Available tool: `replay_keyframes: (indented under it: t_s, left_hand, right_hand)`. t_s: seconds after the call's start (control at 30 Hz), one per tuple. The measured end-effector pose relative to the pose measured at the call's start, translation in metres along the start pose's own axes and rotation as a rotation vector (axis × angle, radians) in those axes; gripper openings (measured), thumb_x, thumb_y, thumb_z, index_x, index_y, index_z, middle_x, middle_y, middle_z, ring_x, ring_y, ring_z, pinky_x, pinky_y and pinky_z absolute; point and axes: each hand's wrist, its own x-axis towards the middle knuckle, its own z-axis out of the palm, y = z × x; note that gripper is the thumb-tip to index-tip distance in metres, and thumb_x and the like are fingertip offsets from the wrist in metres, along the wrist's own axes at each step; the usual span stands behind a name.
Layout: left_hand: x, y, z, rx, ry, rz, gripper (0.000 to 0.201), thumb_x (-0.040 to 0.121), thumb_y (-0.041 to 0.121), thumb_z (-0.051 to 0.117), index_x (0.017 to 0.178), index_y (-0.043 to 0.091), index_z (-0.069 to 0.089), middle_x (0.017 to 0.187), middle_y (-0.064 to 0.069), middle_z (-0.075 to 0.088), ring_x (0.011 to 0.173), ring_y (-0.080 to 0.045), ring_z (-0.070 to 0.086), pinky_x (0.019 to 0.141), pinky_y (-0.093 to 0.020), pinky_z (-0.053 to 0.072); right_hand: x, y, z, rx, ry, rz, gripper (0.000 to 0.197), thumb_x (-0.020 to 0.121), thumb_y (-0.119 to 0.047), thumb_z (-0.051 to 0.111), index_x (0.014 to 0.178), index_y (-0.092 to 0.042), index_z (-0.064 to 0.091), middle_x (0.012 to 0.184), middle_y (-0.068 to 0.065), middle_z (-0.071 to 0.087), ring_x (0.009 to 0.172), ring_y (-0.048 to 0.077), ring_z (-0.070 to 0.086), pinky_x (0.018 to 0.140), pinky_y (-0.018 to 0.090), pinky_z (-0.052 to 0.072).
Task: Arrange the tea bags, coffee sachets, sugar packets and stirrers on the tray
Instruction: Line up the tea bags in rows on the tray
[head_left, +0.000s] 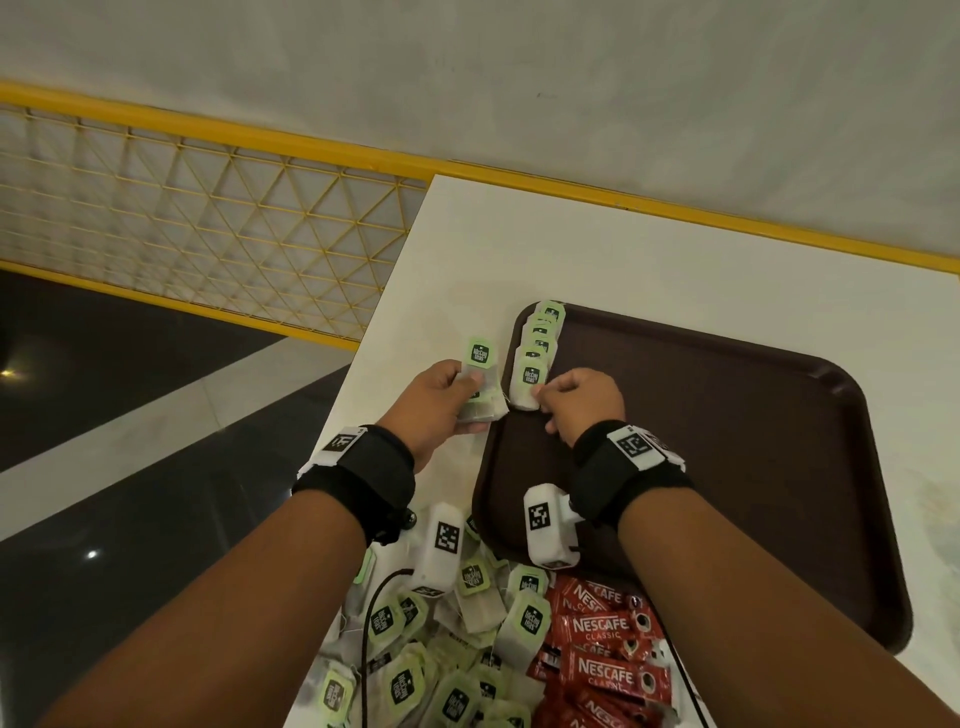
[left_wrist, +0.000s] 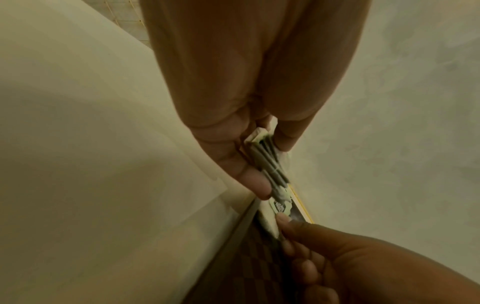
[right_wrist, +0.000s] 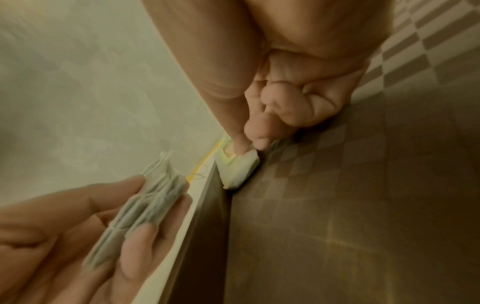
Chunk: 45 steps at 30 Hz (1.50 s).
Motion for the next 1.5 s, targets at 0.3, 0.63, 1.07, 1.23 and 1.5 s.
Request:
replay_keyframes:
  t_s: [0.3, 0.63, 1.07, 1.23, 1.5]
  left_hand:
    - [-0.004, -0.004, 0.009, 0.136, -0.061, 0.046, 0.028, 0.095, 0.024, 0.063, 0.116, 0.006, 0.058, 0.113, -0.019, 0.068, 0.098, -0.028, 0.070, 0.072, -0.028, 0.058]
    - [-0.006, -0.008, -0.007, 0.094, 0.023, -0.005, 0.027, 0.100, 0.003, 0.043, 0.124, 0.002, 0.056, 0.124, -0.019, 0.062, 0.103, -0.026, 0.065, 0.081, -0.029, 0.060]
    - [-0.012, -0.005, -0.005, 0.256, 0.020, 0.090, 0.023, 0.100, 0.015, 0.053, 0.122, 0.012, 0.055, 0.116, -0.010, 0.068, 0.103, -0.024, 0.062, 0.079, -0.027, 0.050]
    - [-0.012, -0.006, 0.002, 0.233, 0.034, 0.119, 0.023, 0.094, 0.013, 0.063, 0.116, 0.009, 0.058, 0.111, -0.012, 0.070, 0.098, -0.025, 0.066, 0.083, -0.036, 0.056]
    - [-0.013, -0.010, -0.008, 0.197, 0.206, 0.117, 0.019, 0.091, 0.013, 0.068, 0.108, 0.007, 0.060, 0.104, -0.018, 0.065, 0.089, -0.019, 0.062, 0.068, -0.021, 0.056]
  right_hand:
    - [-0.025, -0.019, -0.002, 0.248, -0.135, -0.198, 0.006, 0.087, -0.017, 0.070, 0.089, -0.011, 0.069, 0.076, 0.002, 0.064, 0.060, 0.008, 0.053, 0.051, 0.013, 0.045]
    - [-0.009, 0.006, 0.005, 0.240, -0.048, 0.015, 0.004, 0.092, -0.009, 0.064, 0.094, -0.006, 0.065, 0.073, 0.006, 0.067, 0.056, 0.012, 0.062, 0.057, 0.022, 0.055]
    - [-0.034, -0.009, -0.003, 0.120, -0.129, -0.214, 0.013, 0.089, -0.028, 0.068, 0.086, -0.016, 0.069, 0.077, 0.004, 0.067, 0.062, 0.009, 0.057, 0.061, 0.023, 0.052]
    - [-0.044, -0.010, -0.006, 0.190, -0.230, -0.158, 0.005, 0.090, -0.010, 0.067, 0.095, -0.011, 0.066, 0.080, 0.003, 0.065, 0.061, 0.008, 0.056, 0.052, 0.015, 0.047]
    - [-0.032, 0.008, 0.000, 0.184, -0.136, -0.006, 0.004, 0.090, -0.010, 0.067, 0.093, -0.008, 0.065, 0.075, 0.003, 0.066, 0.053, 0.008, 0.058, 0.047, 0.017, 0.050]
